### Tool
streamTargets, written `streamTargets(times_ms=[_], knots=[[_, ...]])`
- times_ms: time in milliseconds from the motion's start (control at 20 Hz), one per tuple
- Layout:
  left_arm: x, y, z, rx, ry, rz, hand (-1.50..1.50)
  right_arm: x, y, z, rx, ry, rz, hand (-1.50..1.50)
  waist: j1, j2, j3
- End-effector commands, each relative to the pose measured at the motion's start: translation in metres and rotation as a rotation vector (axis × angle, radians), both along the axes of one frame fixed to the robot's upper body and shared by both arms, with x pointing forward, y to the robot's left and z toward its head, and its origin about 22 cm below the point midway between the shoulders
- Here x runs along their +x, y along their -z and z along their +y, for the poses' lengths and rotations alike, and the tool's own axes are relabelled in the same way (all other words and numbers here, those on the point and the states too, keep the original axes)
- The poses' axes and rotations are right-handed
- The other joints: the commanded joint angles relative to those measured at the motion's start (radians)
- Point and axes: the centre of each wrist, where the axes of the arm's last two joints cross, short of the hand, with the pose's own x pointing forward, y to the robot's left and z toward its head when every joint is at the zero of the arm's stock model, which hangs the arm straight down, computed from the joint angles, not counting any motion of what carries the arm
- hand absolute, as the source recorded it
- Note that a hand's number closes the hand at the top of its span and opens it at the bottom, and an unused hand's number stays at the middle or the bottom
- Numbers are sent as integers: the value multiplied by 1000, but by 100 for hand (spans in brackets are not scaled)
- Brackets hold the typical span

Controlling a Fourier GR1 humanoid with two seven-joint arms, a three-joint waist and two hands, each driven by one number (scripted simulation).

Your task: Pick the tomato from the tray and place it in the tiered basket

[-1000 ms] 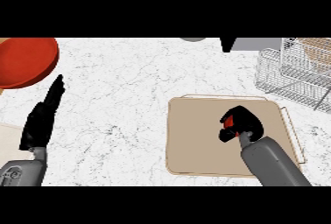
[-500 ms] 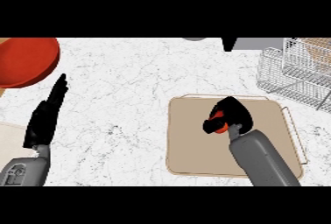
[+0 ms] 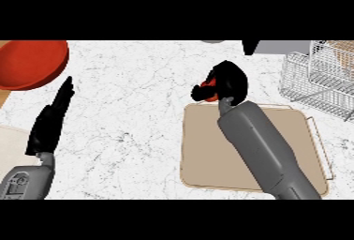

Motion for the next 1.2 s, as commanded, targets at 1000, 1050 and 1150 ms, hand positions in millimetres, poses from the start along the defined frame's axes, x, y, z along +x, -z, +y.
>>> streamTargets(times_ms=[1000,1050,1150], knots=[[-4,5,7,2,-25,7,0,38,-182,-94,-162,218,-461,150,-20,-4,0],[-7,-11,0,-7,-18,5,0,44,-162,-99,-170,221,-459,150,-16,-5,0],[-2,-12,21,-24,-5,1,0,50,-178,-132,-277,204,-421,150,-16,-2,0]])
